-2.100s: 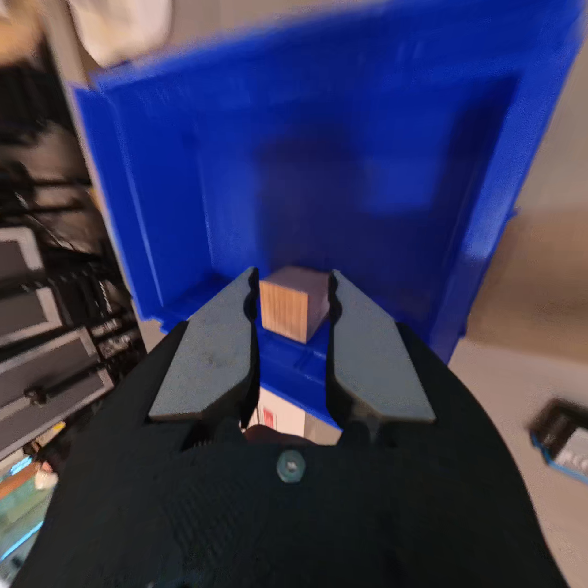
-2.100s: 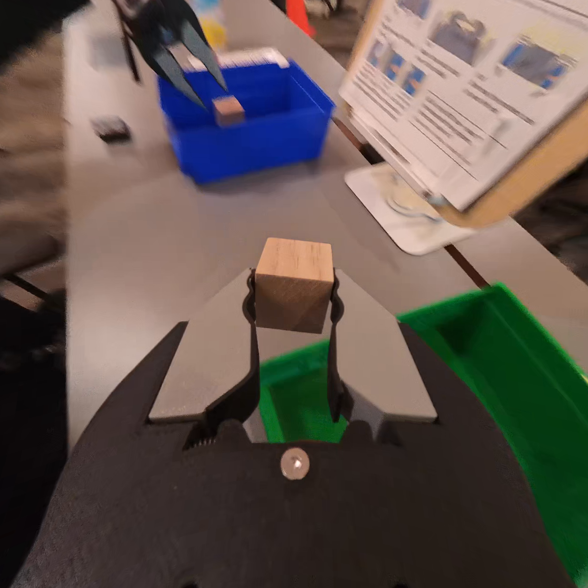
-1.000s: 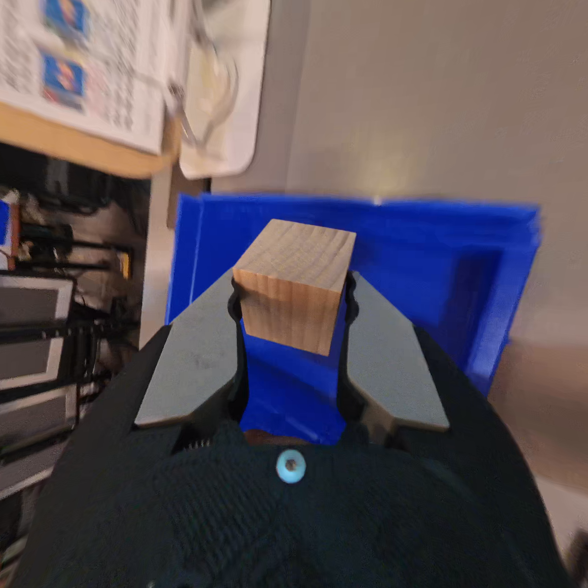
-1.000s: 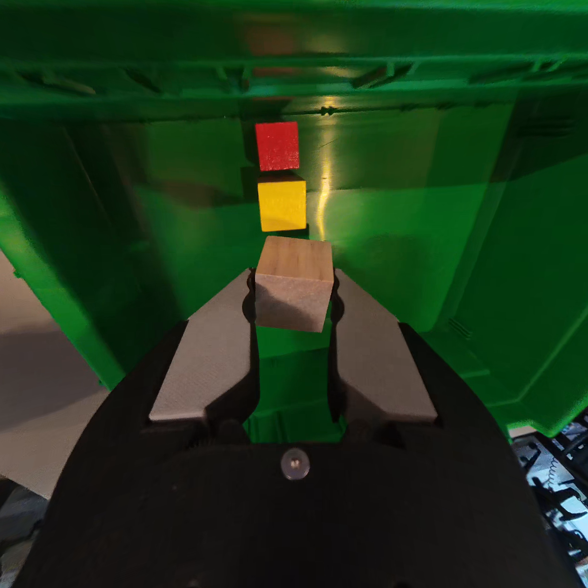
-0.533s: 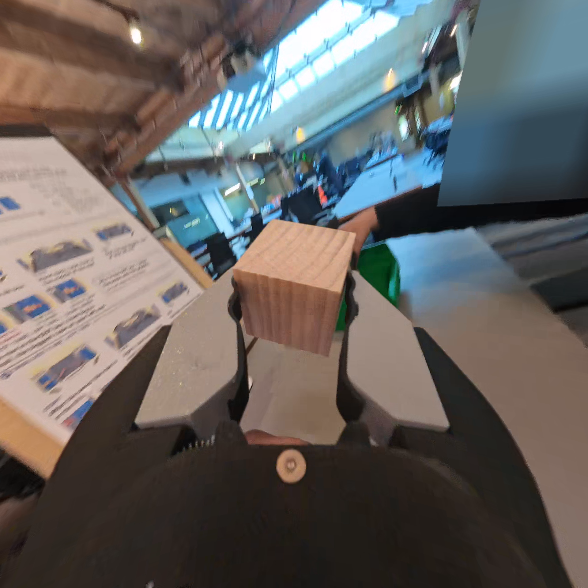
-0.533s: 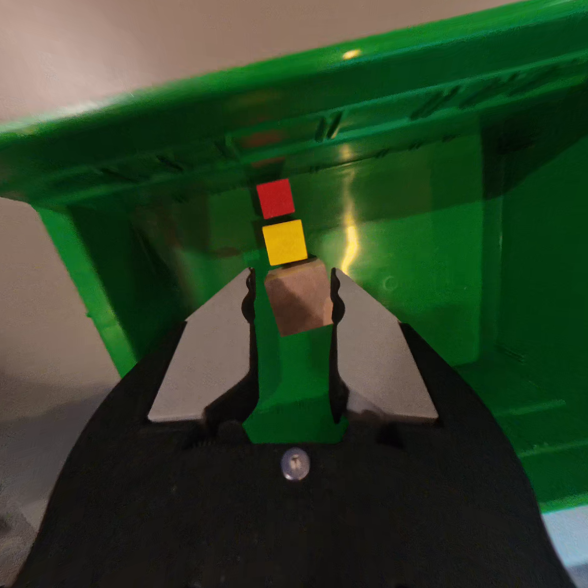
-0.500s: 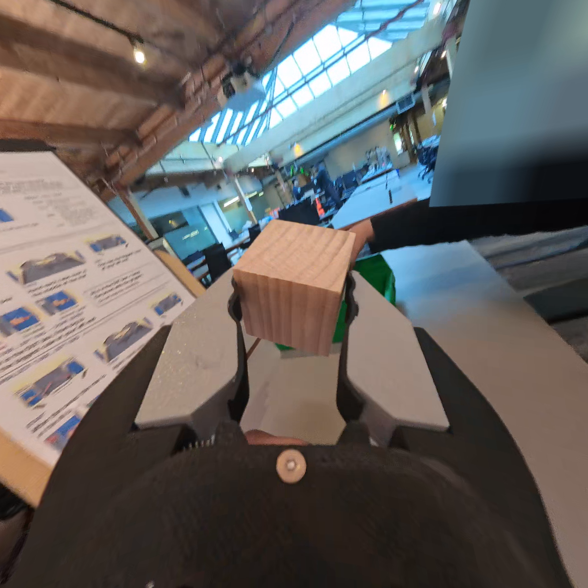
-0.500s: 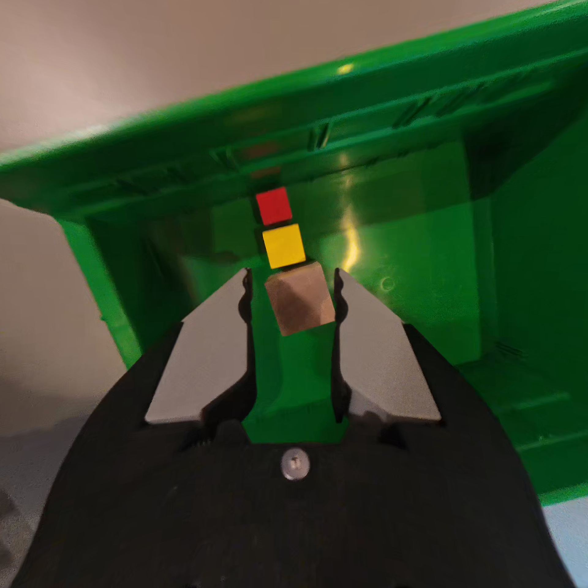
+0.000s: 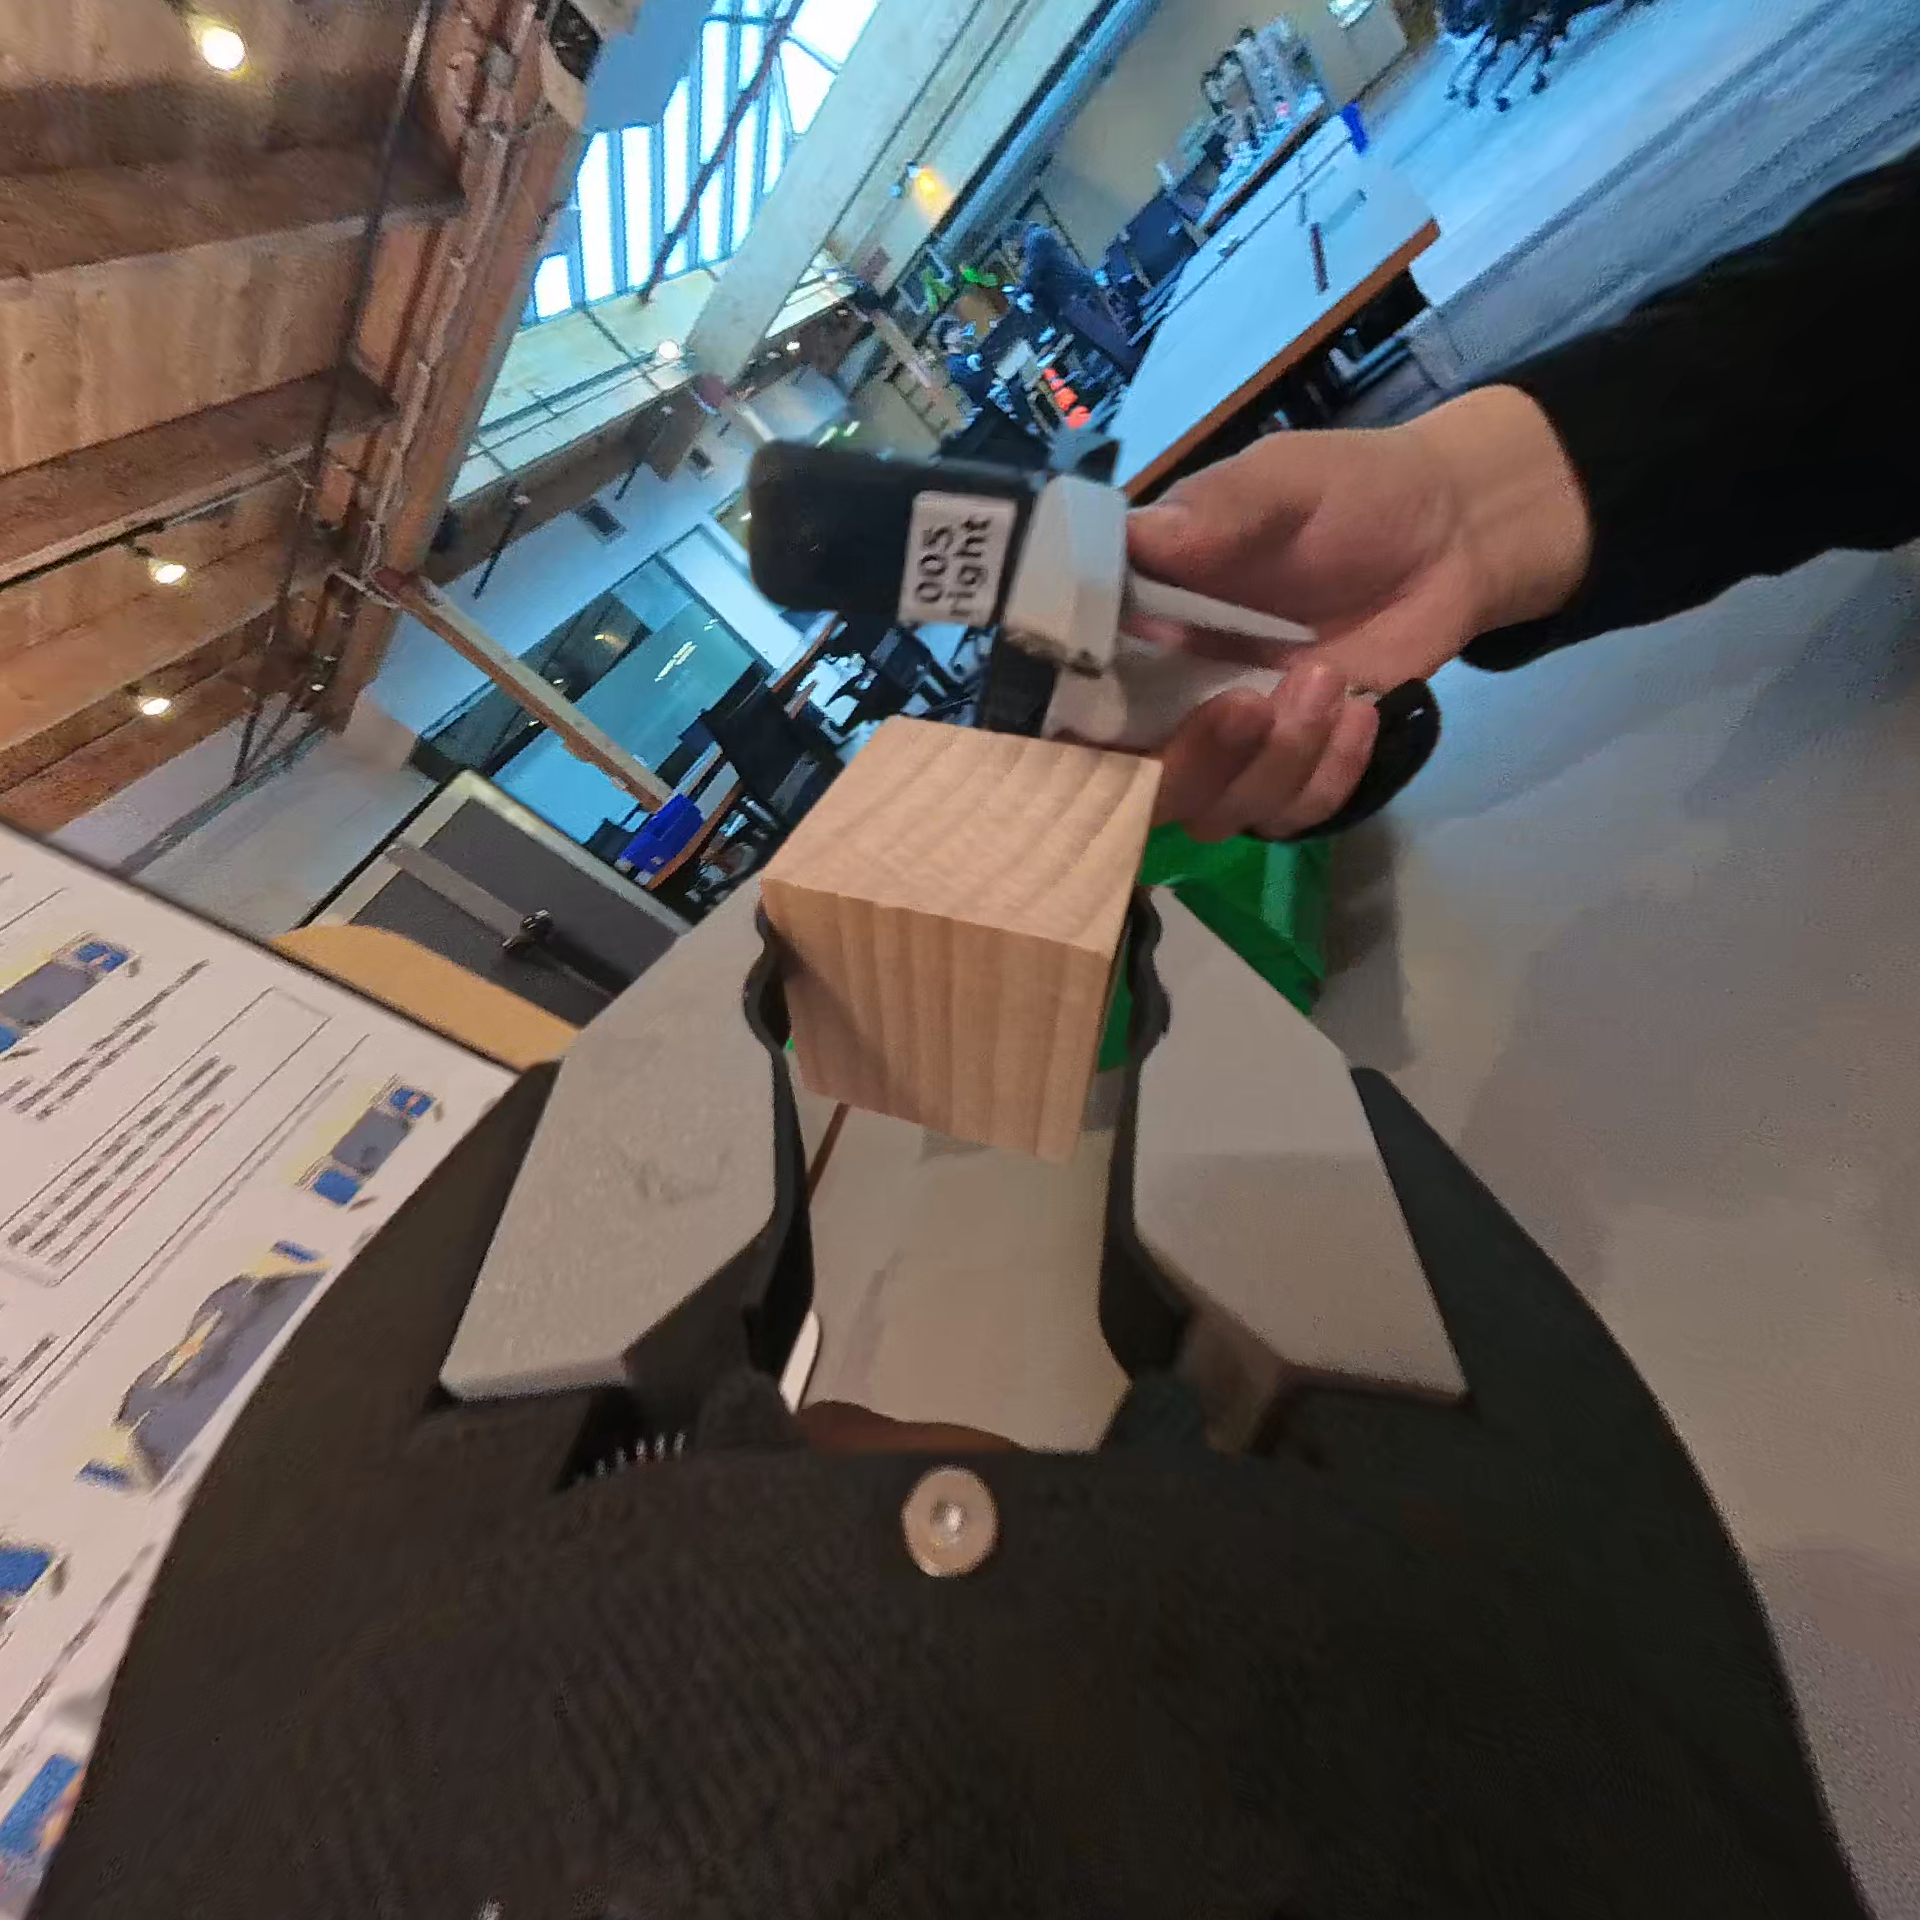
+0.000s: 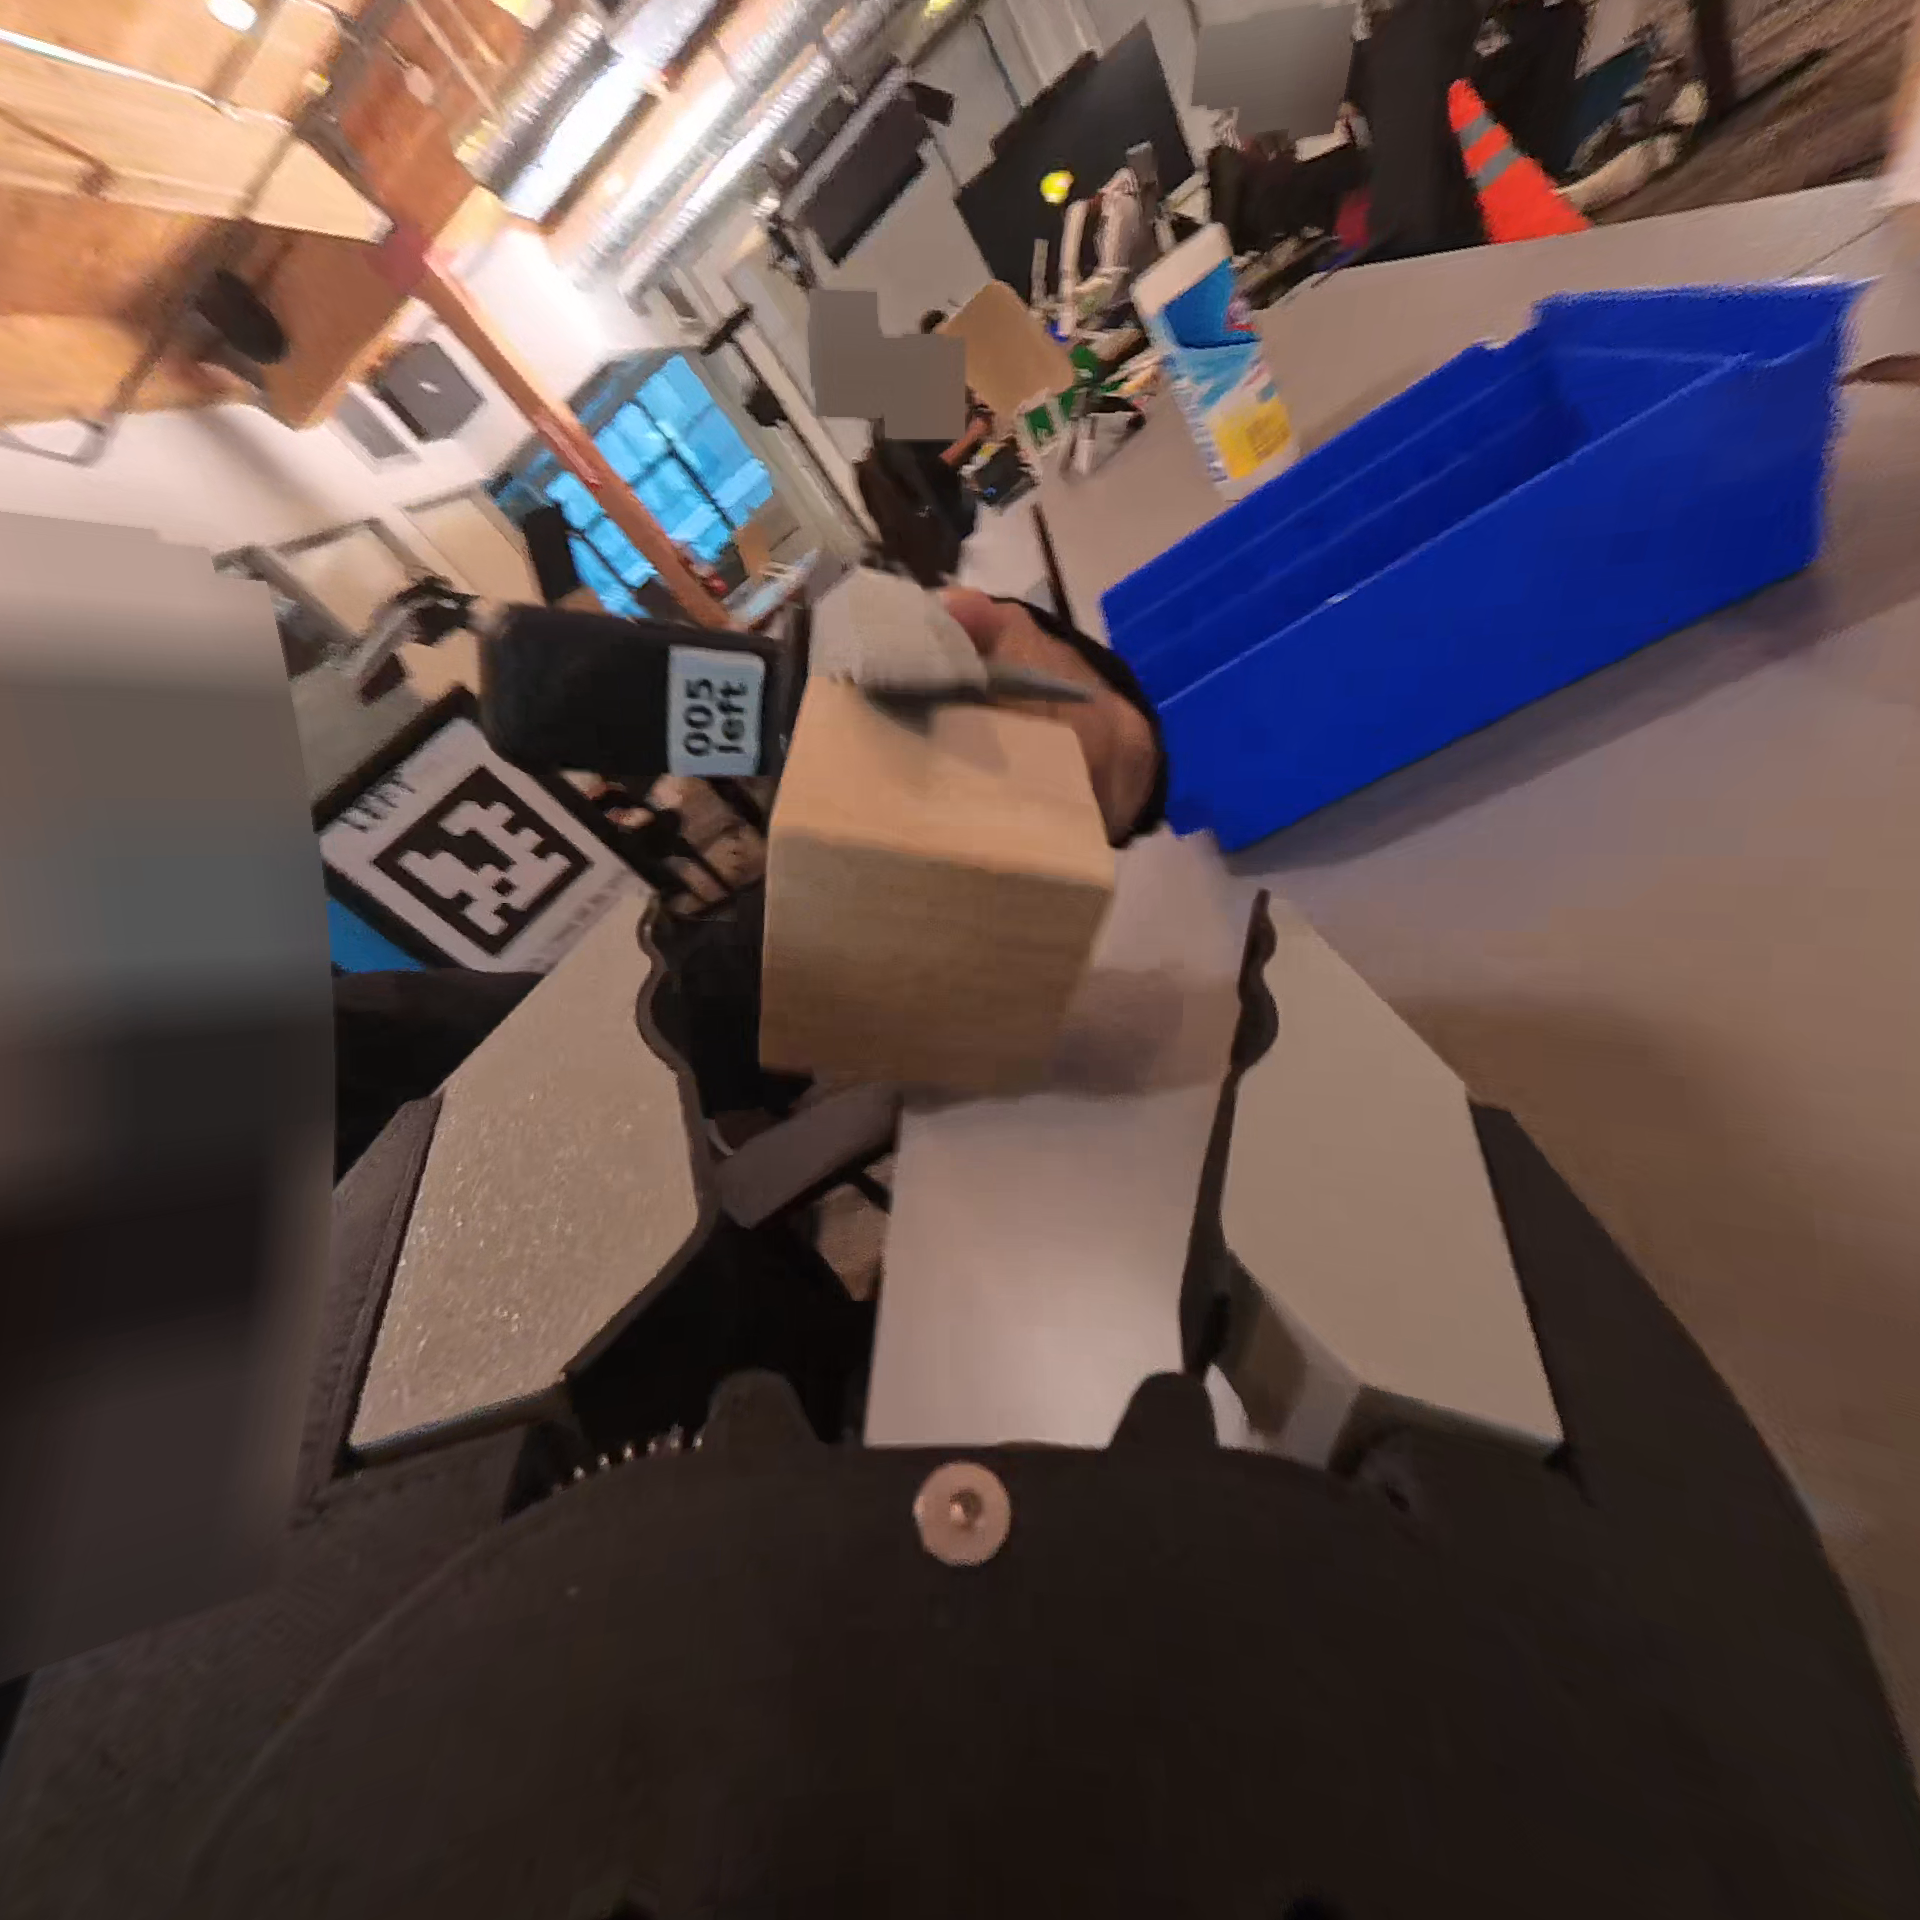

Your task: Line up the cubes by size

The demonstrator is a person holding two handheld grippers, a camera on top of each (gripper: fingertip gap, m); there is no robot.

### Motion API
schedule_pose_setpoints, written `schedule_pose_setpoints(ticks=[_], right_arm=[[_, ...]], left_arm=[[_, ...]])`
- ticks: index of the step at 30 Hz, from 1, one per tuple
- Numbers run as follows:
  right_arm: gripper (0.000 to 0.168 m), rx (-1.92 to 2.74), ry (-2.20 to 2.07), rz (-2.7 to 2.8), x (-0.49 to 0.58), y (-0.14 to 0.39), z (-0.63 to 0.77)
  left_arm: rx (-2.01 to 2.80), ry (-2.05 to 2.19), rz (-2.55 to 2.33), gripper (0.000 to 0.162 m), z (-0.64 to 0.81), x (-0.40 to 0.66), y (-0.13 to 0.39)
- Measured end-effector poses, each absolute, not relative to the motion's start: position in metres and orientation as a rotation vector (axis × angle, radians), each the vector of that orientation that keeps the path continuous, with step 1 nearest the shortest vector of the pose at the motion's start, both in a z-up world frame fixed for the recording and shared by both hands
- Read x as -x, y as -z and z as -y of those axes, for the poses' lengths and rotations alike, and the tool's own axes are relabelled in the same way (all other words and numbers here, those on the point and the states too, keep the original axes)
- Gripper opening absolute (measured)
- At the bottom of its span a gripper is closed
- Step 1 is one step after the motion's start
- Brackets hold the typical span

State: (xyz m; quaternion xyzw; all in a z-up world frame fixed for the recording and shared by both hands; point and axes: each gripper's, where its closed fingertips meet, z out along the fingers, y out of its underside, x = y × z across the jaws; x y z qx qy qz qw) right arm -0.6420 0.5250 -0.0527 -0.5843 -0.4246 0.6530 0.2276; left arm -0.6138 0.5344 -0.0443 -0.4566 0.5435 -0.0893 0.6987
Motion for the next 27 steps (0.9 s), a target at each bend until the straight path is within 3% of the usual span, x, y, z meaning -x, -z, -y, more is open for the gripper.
schedule_pose_setpoints(ticks=[1,2,3,10,15,21,27], right_arm=[[0.097,1.591,-1.870,1.162,0.646,0.050,-0.519],[0.069,1.561,-1.950,1.147,0.648,0.046,-0.515],[0.067,1.561,-1.998,1.110,0.649,0.044,-0.516],[0.067,1.617,-1.841,1.183,0.630,0.045,-0.533],[0.067,1.688,-1.067,1.342,0.551,0.047,-0.618],[0.067,1.896,-0.087,1.708,0.432,0.118,-0.699],[0.067,2.061,0.231,1.999,0.392,0.190,-0.716]], left_arm=[[1.012,0.204,-1.236,0.064,-0.532,0.608,0.048],[1.011,0.195,-1.251,0.063,-0.530,0.603,0.051],[1.015,0.174,-1.250,0.064,-0.530,0.602,0.052],[1.088,0.145,-1.144,0.049,-0.523,0.624,0.046],[1.380,0.177,-0.938,0.031,-0.522,0.696,0.048],[1.694,-0.141,-0.852,0.030,-0.519,0.797,0.098],[1.840,-0.229,-0.826,0.034,-0.510,0.846,0.132]])
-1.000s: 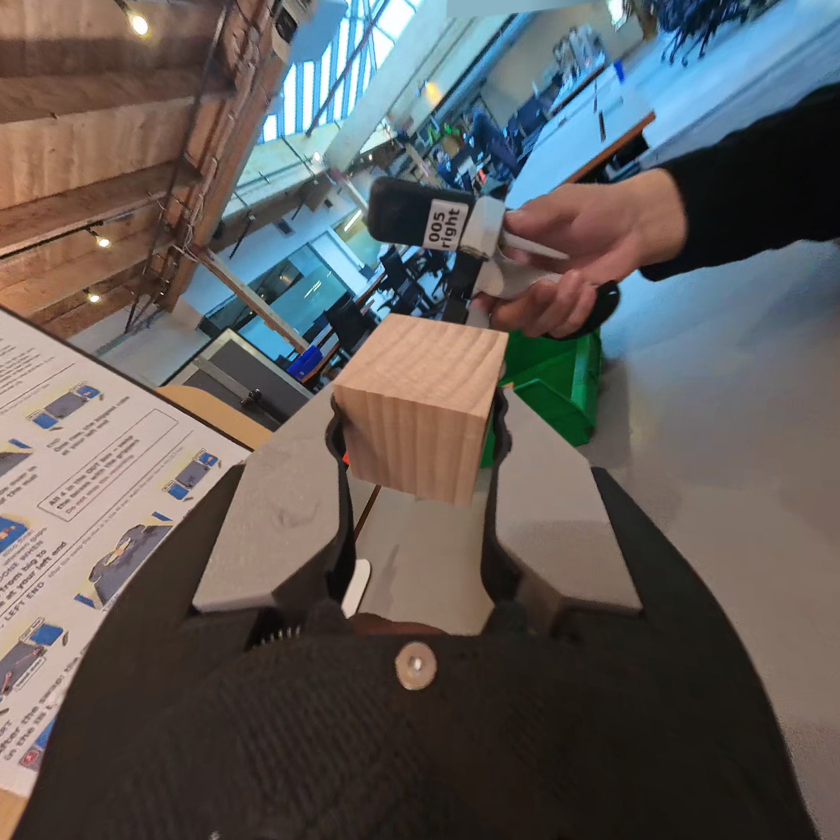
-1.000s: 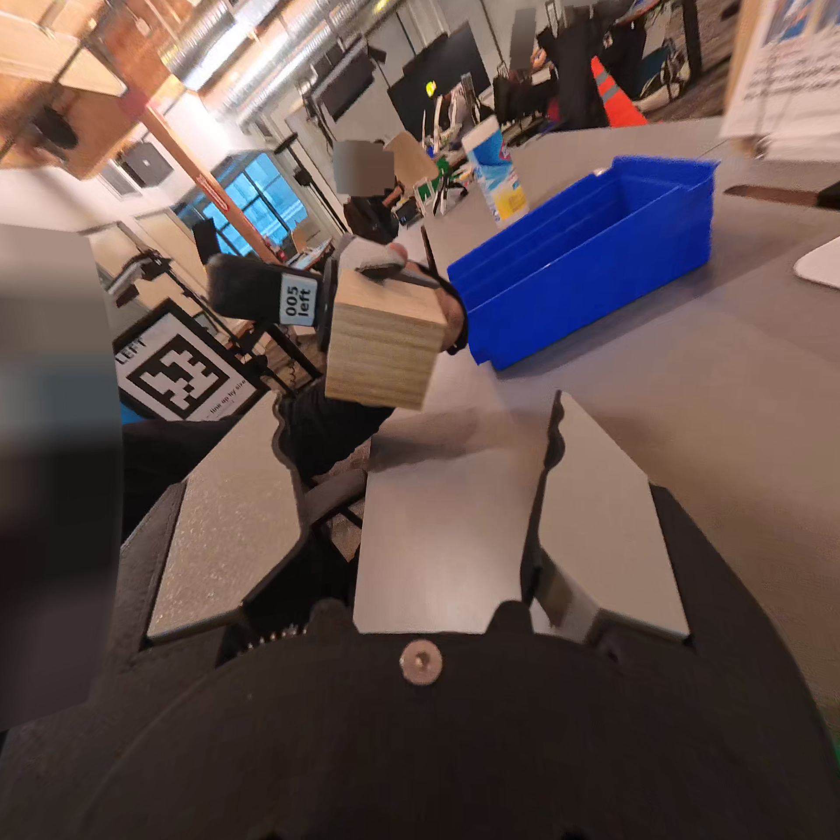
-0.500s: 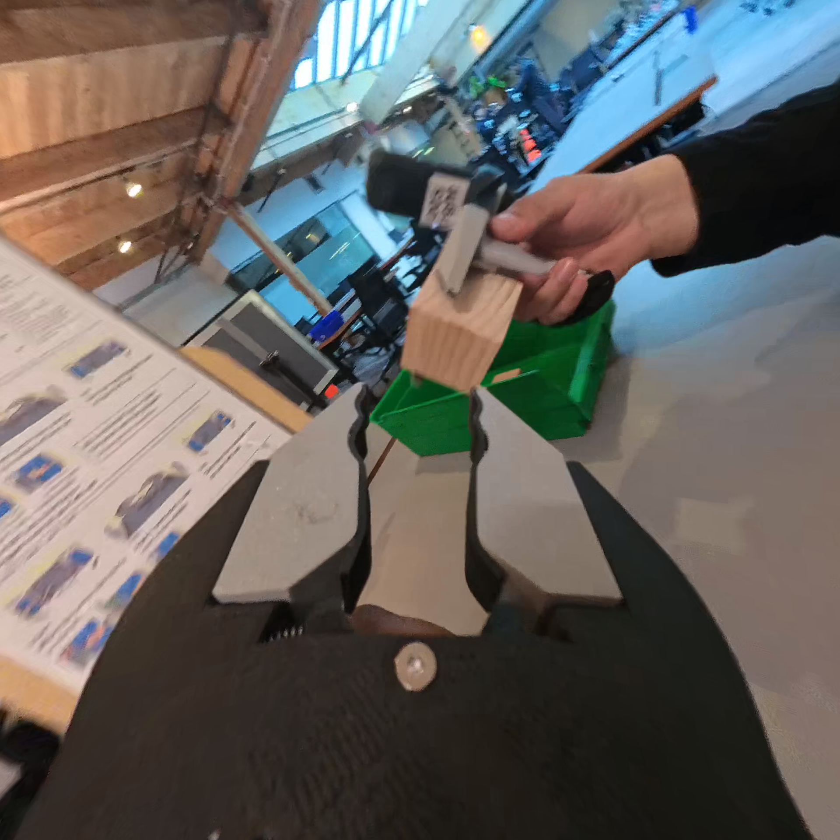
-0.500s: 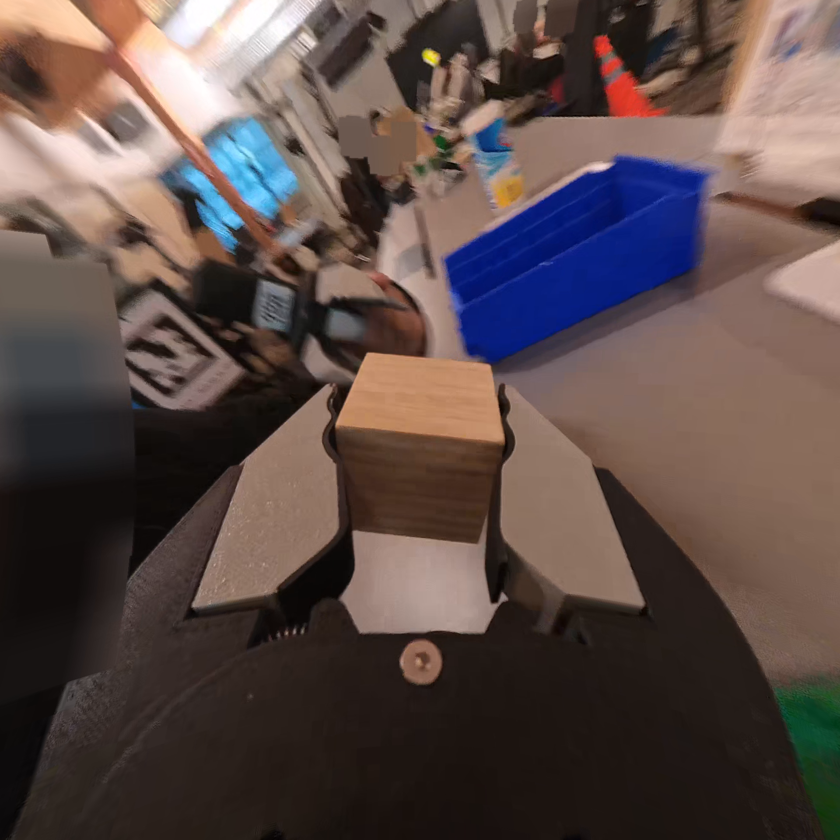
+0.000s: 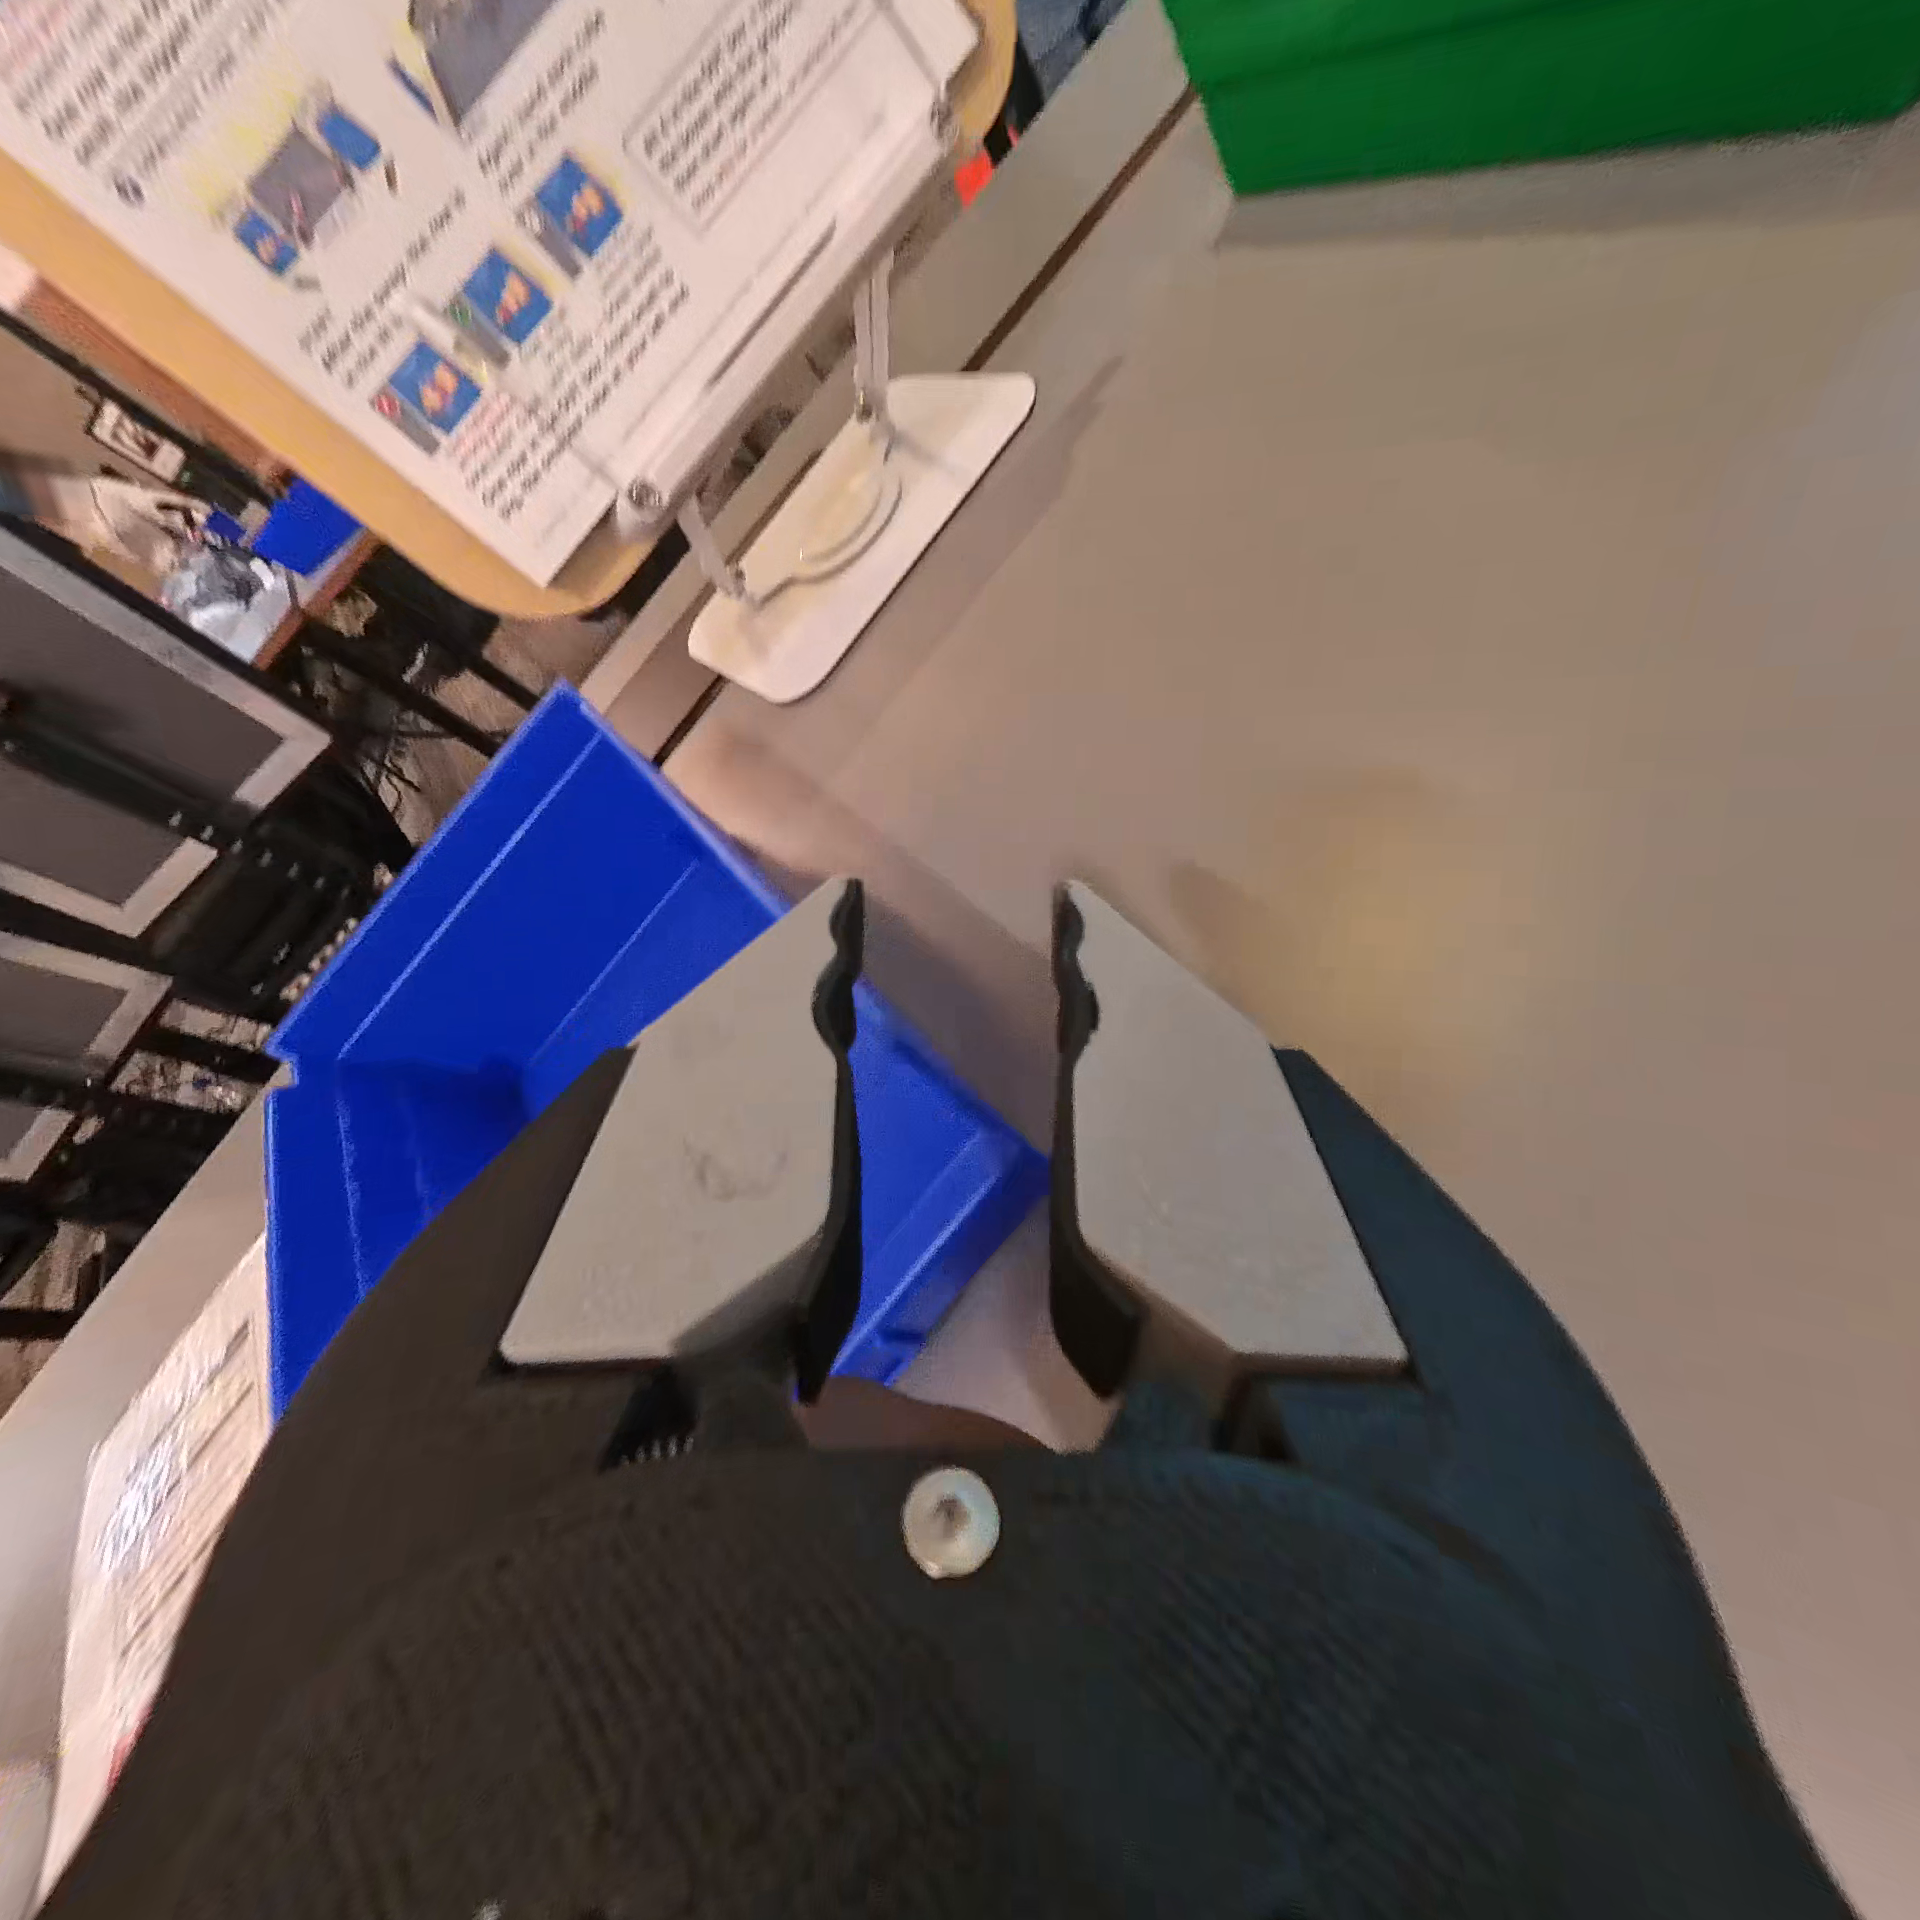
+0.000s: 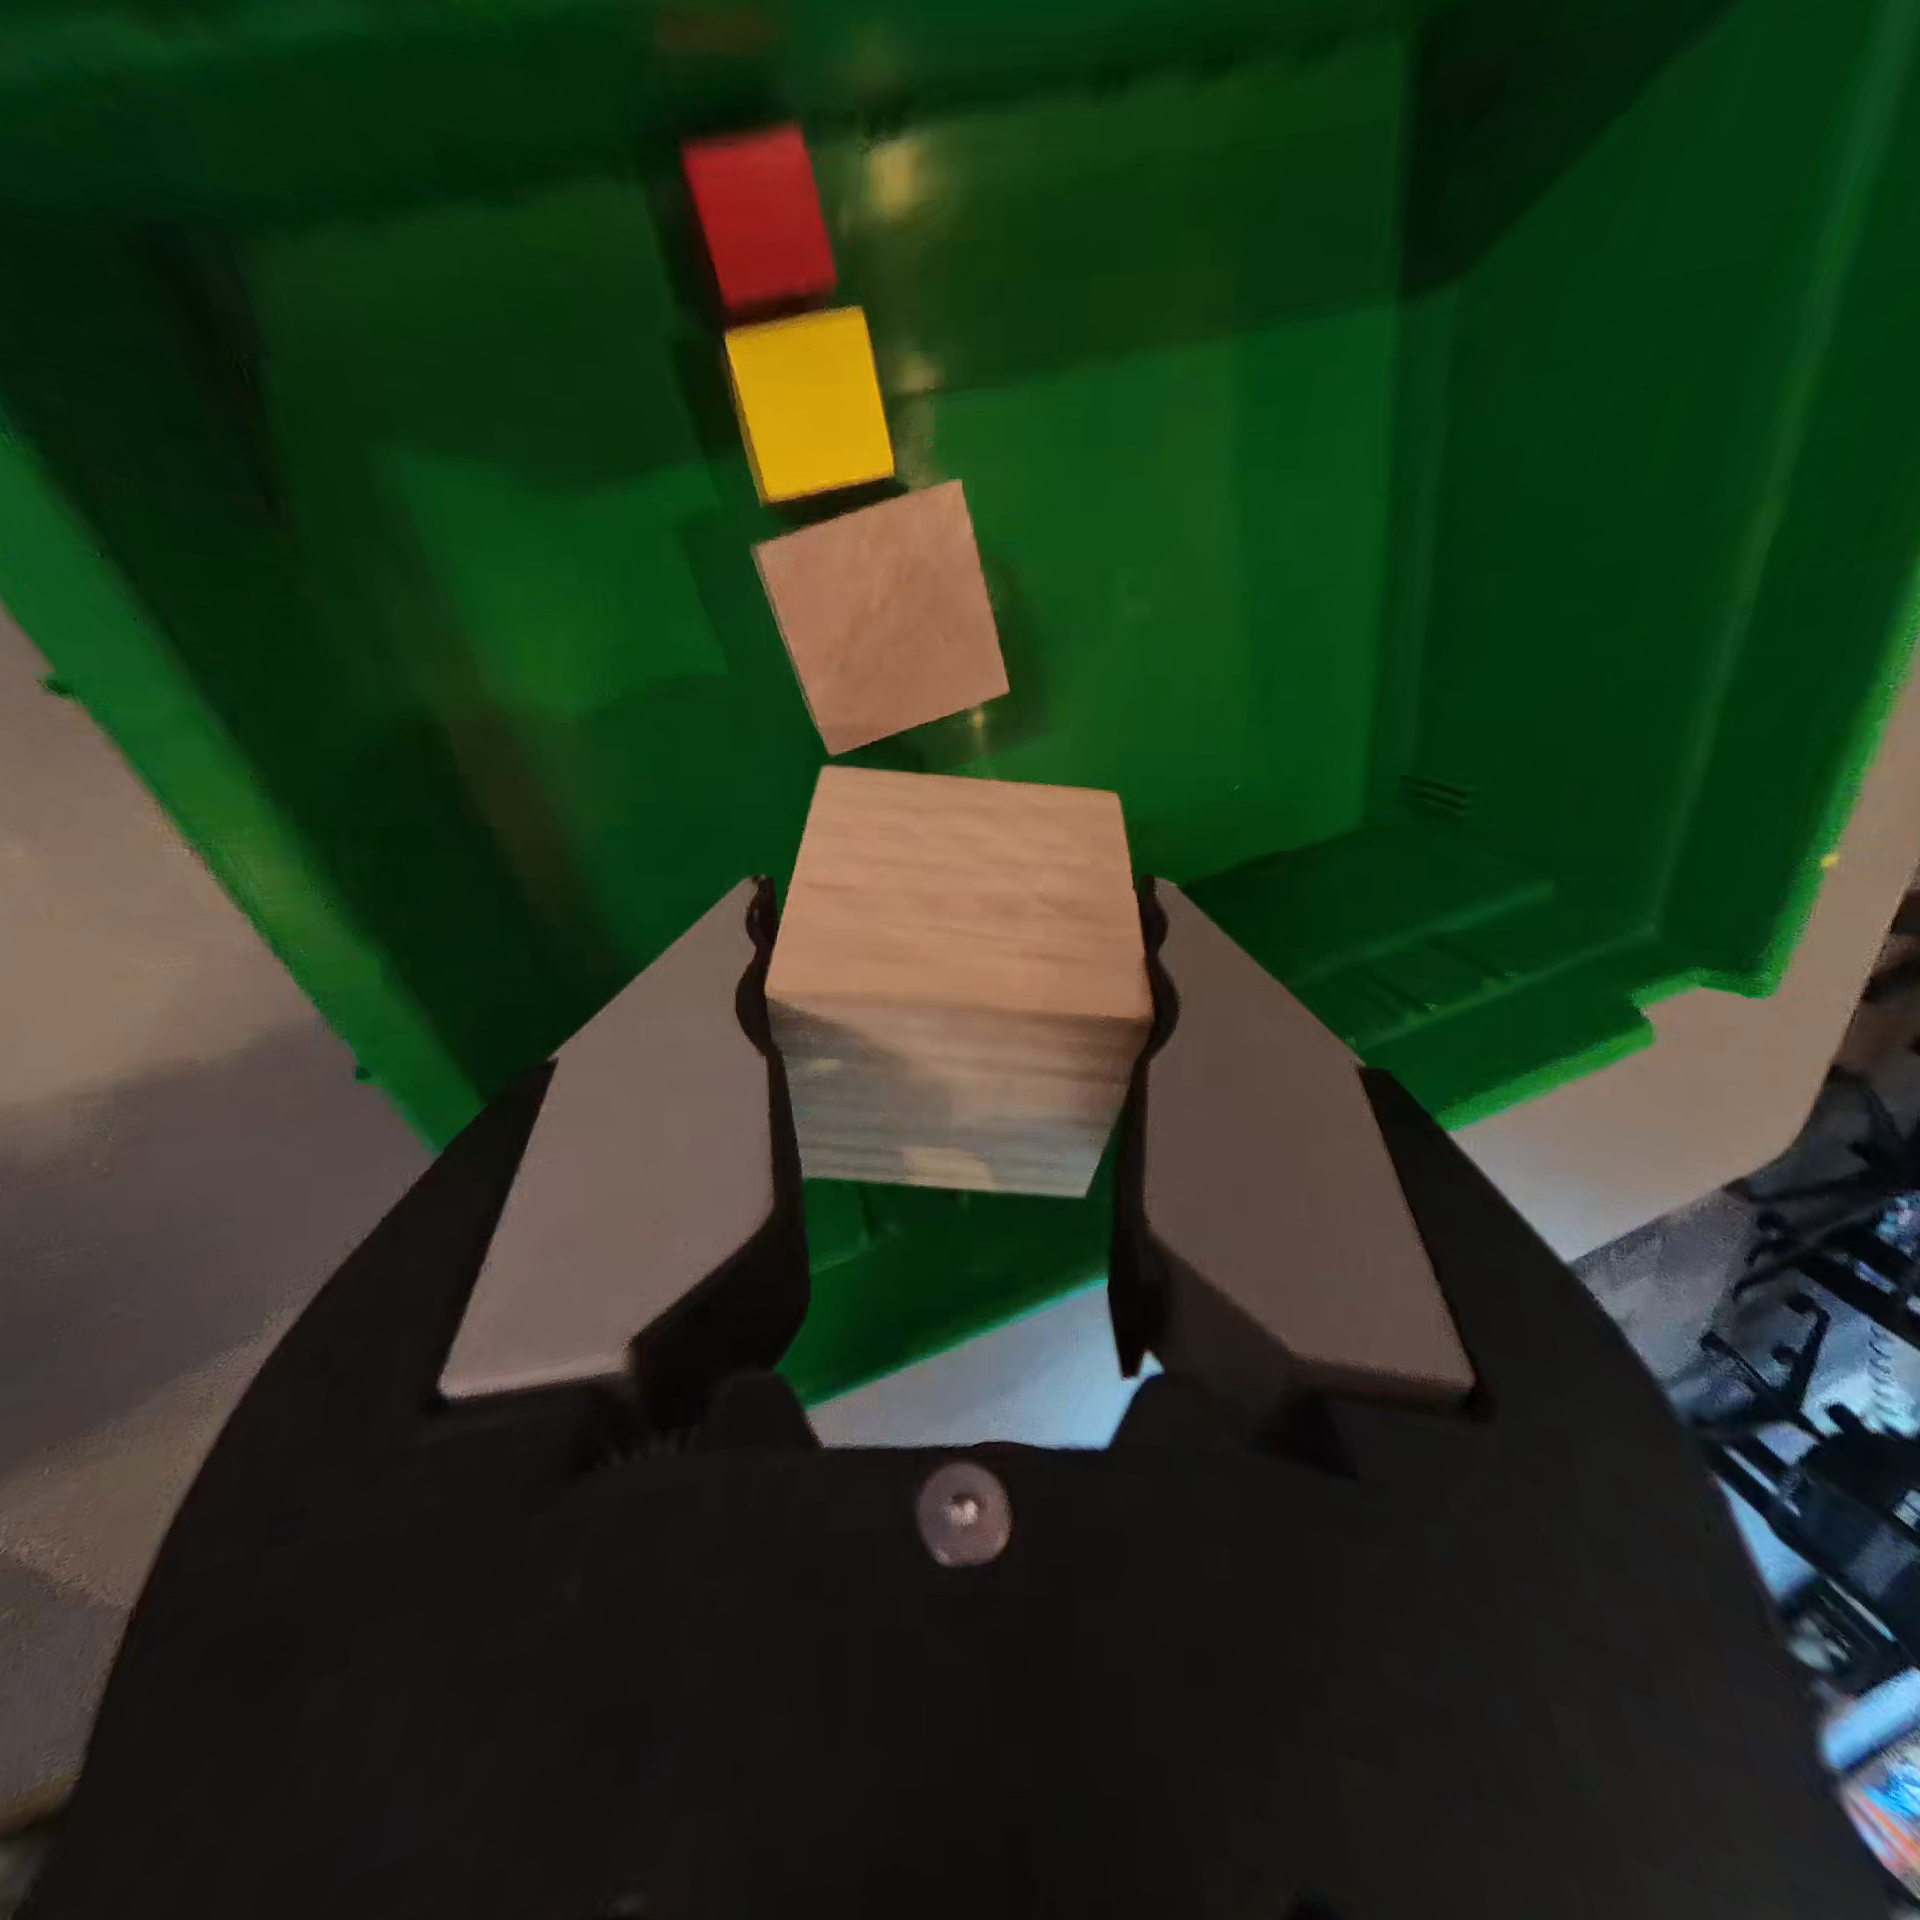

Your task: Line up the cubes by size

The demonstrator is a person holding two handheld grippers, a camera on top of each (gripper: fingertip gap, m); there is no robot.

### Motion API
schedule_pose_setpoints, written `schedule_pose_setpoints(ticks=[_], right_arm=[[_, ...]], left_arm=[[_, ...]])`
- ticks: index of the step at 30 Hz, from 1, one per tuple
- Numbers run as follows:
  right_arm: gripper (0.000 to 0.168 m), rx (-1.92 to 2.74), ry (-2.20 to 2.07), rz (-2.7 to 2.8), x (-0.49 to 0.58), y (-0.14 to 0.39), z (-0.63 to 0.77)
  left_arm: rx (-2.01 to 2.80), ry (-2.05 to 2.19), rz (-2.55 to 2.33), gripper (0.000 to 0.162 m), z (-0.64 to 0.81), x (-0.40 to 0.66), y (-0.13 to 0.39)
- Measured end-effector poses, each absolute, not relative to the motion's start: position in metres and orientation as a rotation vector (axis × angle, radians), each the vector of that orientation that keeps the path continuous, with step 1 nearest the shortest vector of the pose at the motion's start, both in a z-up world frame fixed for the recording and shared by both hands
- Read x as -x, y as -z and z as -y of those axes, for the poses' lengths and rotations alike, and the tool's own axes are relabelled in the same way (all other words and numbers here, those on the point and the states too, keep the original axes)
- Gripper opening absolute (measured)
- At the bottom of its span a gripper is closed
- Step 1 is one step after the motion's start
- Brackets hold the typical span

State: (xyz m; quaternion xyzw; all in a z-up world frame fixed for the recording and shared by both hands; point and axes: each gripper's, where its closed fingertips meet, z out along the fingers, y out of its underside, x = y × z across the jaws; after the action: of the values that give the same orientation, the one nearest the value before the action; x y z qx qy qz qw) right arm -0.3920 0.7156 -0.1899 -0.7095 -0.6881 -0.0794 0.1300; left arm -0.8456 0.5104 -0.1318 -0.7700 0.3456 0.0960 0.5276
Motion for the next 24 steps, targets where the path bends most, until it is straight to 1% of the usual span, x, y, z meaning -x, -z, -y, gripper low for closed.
schedule_pose_setpoints(ticks=[1,2,4,7,8,9,10,11,13,14,17,18,20,22,24], right_arm=[[0.068,2.076,0.270,2.036,0.389,0.199,-0.718],[0.068,2.089,0.292,2.069,0.387,0.208,-0.718],[0.068,2.103,0.341,2.101,0.385,0.219,-0.722],[0.068,2.104,0.288,2.105,0.391,0.227,-0.723],[0.068,2.108,0.301,2.111,0.389,0.230,-0.724],[0.068,2.103,0.322,2.119,0.387,0.233,-0.726],[0.068,2.090,0.340,2.120,0.386,0.234,-0.728],[0.068,2.087,0.330,2.117,0.387,0.234,-0.728],[0.068,2.103,0.326,2.117,0.387,0.235,-0.728],[0.068,2.109,0.332,2.125,0.386,0.234,-0.728],[0.068,2.118,0.390,2.168,0.382,0.235,-0.729],[0.068,2.123,0.401,2.168,0.383,0.235,-0.729],[0.069,2.164,0.420,2.176,0.379,0.238,-0.729],[0.070,2.185,0.429,2.173,0.376,0.240,-0.730],[0.070,2.192,0.397,2.162,0.376,0.241,-0.730]], left_arm=[[1.878,-0.236,-0.823,0.036,-0.510,0.854,0.137],[1.932,-0.234,-0.821,0.042,-0.509,0.863,0.145],[2.049,-0.212,-0.804,0.066,-0.509,0.877,0.162],[2.131,-0.332,-0.710,0.073,-0.523,0.901,0.183],[2.150,-0.371,-0.668,0.080,-0.529,0.906,0.189],[2.160,-0.365,-0.620,0.081,-0.534,0.905,0.193],[2.155,-0.352,-0.580,0.070,-0.540,0.902,0.196],[2.151,-0.345,-0.558,0.064,-0.545,0.899,0.199],[2.163,-0.323,-0.533,0.046,-0.553,0.891,0.208],[2.165,-0.312,-0.508,0.033,-0.557,0.888,0.210],[2.162,-0.339,-0.430,0.026,-0.562,0.889,0.207],[2.153,-0.334,-0.393,0.021,-0.562,0.891,0.204],[2.112,-0.308,-0.318,0.005,-0.559,0.900,0.198],[2.102,-0.169,-0.306,0.003,-0.551,0.894,0.197],[2.092,-0.142,-0.308,0.003,-0.543,0.891,0.195]])
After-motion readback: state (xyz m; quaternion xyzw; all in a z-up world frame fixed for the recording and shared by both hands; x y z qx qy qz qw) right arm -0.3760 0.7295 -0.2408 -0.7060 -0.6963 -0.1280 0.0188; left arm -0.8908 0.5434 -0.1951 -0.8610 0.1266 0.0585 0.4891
